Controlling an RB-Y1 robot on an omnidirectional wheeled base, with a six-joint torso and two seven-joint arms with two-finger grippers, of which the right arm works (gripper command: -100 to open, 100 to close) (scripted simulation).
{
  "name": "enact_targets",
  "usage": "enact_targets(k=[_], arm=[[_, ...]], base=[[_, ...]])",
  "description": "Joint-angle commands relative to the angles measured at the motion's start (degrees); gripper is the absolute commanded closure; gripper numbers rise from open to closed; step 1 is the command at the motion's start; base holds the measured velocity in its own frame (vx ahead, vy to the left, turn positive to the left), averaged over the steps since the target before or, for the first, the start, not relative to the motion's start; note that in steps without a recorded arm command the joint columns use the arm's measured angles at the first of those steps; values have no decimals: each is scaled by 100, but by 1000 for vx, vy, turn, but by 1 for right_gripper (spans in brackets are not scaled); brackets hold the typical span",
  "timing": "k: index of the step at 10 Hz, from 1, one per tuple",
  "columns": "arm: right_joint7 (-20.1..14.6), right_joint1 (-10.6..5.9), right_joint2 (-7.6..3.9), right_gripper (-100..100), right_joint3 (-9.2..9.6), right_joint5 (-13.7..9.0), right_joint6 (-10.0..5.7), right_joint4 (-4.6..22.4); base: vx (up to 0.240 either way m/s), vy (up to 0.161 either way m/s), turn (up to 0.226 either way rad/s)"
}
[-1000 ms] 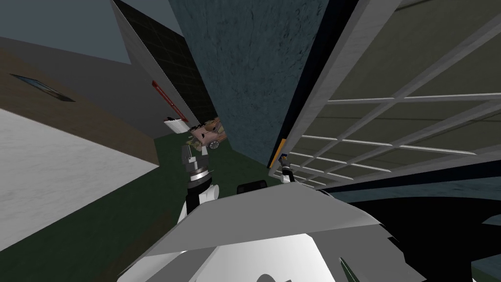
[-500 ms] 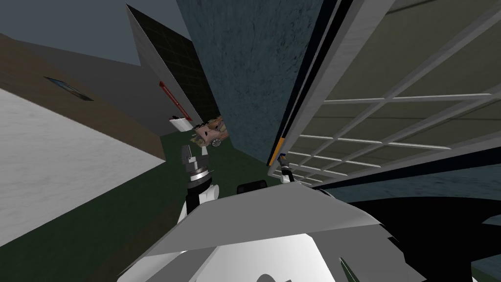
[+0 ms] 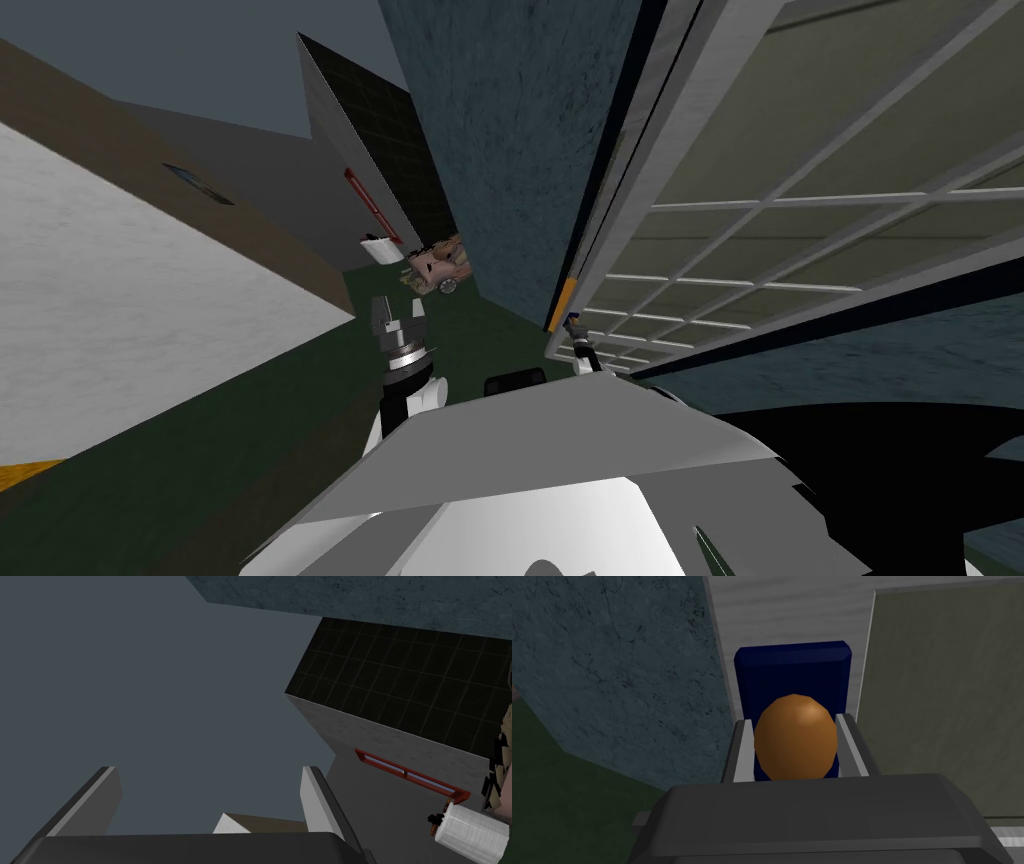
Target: Pull the door open
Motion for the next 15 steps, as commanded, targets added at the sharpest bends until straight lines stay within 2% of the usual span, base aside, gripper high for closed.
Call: enact_targets(k=[1, 2, 7, 8, 9, 10, 15], arm=[[0, 0, 0, 100, 0, 0, 0, 0], [-112, 53, -47, 100, 130, 72, -15, -31], [-524, 204, -294, 100, 551, 311, -149, -170], [-586, 227, -331, 100, 614, 347, -169, -191], [-533, 216, -309, 100, 567, 319, -128, -168], [-669, 295, -388, 100, 699, 391, -210, -184], [-1037, 480, -651, 100, 1037, 581, -488, -262]], base=[[-117, -3, 30], [-183, 6, 84], [-271, -17, 91], [-255, -17, 57], [-109, -8, 15], [-158, -63, 79], [-208, -30, 89]])
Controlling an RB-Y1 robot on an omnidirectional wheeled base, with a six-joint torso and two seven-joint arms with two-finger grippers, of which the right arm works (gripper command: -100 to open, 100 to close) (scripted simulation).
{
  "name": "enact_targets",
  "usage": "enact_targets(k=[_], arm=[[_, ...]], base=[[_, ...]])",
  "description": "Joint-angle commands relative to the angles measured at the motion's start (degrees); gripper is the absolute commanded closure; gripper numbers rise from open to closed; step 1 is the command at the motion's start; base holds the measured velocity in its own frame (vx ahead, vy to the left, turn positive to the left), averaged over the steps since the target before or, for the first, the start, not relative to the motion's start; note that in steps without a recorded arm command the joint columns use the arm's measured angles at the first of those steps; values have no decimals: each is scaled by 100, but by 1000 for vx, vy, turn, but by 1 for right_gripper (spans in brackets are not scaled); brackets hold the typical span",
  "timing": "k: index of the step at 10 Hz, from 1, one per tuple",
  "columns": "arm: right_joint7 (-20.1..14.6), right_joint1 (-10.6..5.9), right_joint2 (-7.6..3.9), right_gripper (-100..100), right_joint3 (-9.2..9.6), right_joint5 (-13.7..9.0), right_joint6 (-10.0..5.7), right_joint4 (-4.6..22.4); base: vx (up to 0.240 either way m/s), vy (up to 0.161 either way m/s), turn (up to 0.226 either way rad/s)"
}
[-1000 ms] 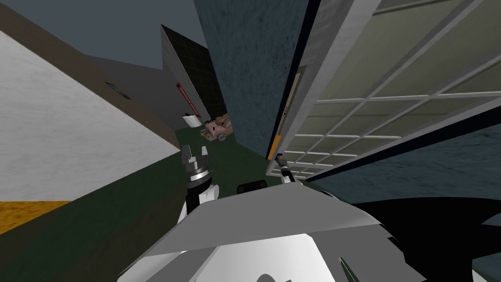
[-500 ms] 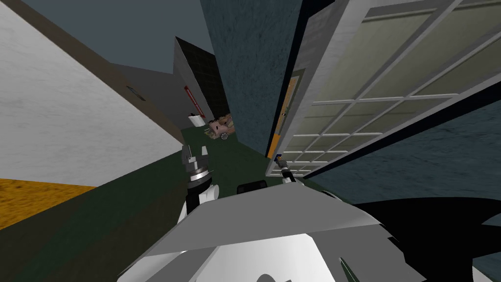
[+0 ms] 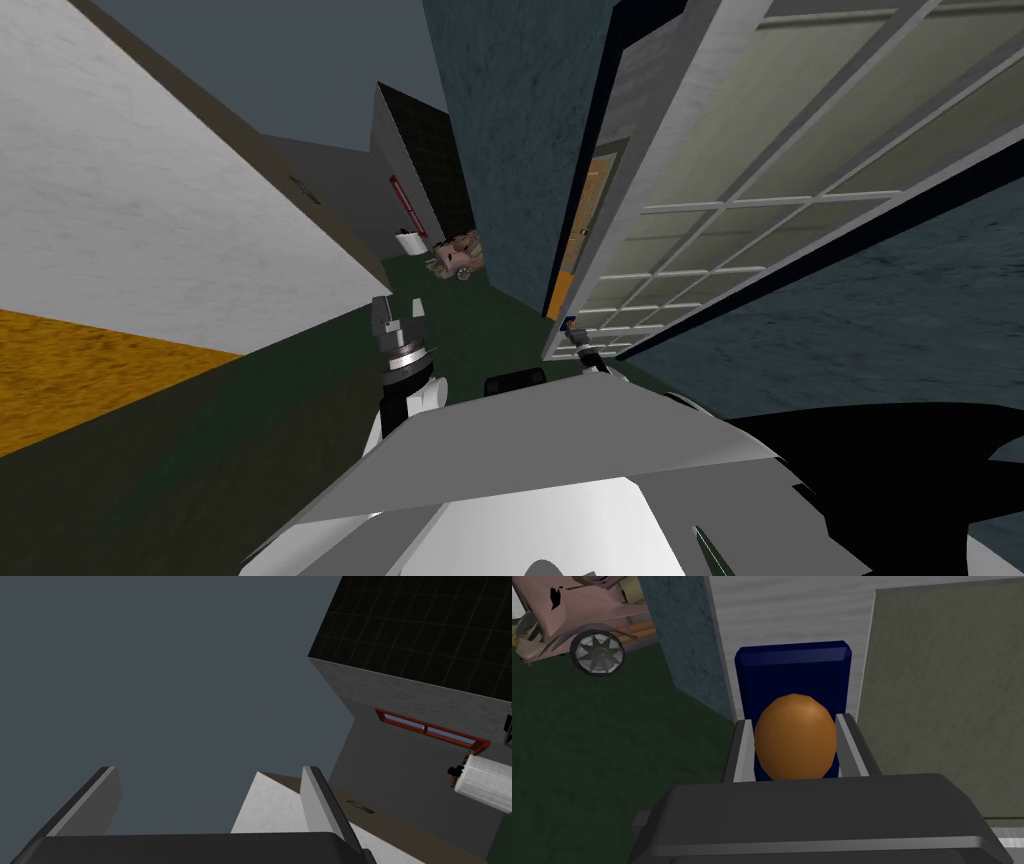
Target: Pull the door open
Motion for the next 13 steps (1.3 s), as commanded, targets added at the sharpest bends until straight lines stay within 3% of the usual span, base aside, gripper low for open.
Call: enact_targets(k=[1, 3, 4, 13], arm=[[-110, 85, -82, 100, 98, 55, -84, -75], [-216, 138, -158, 100, 196, 110, -165, -98], [-174, 127, -126, 100, 171, 96, -123, -78], [-702, 538, -559, 100, 615, 335, -906, 7]], base=[[-208, -31, 76], [-193, -45, 53], [-82, -27, 26], [-183, -49, 106]])
